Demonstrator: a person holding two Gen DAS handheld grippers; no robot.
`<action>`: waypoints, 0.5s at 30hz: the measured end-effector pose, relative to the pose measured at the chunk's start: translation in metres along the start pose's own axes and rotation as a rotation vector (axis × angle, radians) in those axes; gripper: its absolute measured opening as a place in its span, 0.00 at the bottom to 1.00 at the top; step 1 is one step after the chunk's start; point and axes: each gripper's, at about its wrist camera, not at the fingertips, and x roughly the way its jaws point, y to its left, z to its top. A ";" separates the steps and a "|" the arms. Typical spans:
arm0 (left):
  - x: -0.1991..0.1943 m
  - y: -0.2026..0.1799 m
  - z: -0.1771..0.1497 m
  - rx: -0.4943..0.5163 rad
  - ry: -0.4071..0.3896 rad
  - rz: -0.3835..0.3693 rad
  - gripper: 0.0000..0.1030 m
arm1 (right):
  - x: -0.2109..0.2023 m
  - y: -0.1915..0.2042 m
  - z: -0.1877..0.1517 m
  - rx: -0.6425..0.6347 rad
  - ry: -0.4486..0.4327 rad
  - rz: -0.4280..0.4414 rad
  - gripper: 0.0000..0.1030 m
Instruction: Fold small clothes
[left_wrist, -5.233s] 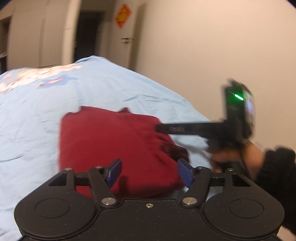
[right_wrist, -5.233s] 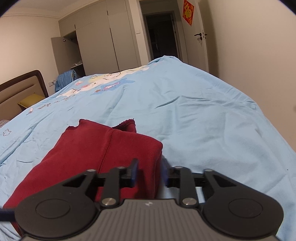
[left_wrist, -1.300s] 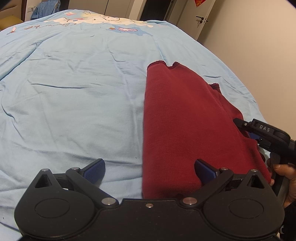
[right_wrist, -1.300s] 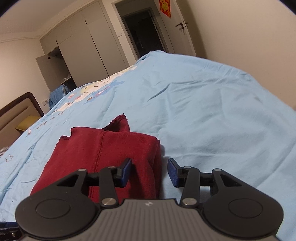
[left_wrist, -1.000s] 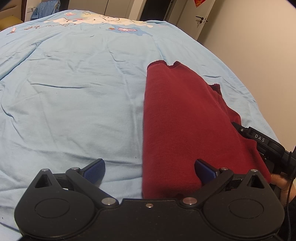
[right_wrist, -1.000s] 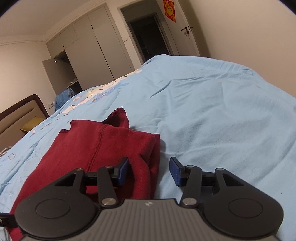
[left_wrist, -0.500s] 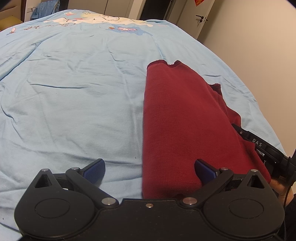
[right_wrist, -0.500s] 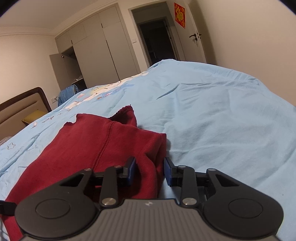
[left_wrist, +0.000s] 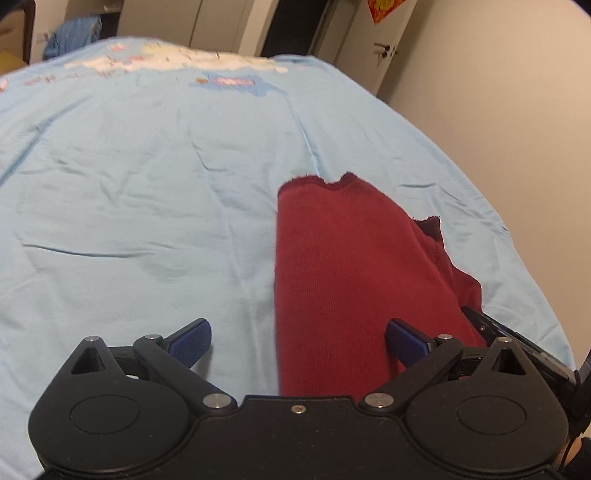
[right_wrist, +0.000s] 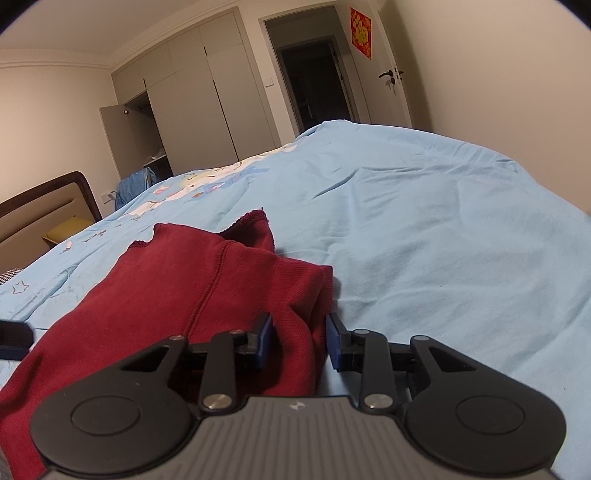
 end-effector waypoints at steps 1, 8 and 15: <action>0.006 0.003 0.003 -0.023 0.023 -0.028 0.94 | 0.000 0.000 0.000 0.000 0.000 0.000 0.33; 0.019 -0.001 0.009 -0.052 0.074 -0.091 0.60 | -0.002 0.003 0.004 -0.008 0.010 0.005 0.21; -0.001 -0.019 0.013 0.043 0.014 -0.071 0.31 | -0.014 0.017 0.016 -0.046 -0.016 -0.019 0.13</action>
